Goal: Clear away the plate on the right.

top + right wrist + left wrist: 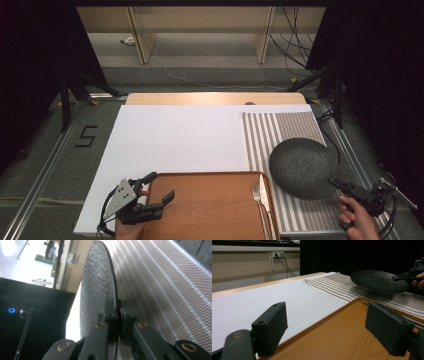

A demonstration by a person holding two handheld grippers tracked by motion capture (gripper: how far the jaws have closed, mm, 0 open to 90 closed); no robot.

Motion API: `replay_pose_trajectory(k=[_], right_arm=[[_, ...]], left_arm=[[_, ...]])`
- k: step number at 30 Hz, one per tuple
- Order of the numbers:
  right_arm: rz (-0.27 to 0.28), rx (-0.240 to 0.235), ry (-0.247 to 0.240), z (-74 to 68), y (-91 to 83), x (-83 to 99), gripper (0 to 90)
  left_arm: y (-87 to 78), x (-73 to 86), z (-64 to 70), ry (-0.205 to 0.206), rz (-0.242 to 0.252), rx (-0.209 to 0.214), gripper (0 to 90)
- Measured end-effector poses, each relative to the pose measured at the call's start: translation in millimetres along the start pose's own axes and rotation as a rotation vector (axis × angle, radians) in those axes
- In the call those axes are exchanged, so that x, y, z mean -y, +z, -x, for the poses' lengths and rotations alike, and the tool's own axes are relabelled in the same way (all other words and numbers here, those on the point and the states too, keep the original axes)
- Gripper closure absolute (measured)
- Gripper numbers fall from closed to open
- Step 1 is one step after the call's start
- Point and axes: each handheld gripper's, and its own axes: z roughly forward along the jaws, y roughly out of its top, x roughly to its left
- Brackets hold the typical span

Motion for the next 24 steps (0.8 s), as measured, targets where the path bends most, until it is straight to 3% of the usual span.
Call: replay_pose_trajectory(k=[24], right_arm=[[-0.149,-0.127,-0.033,-33.9,24.7,33.1,87.1]], left_arm=[[-1.8,-0.5,-0.6,-0.004,0.007,-0.007,17.6]])
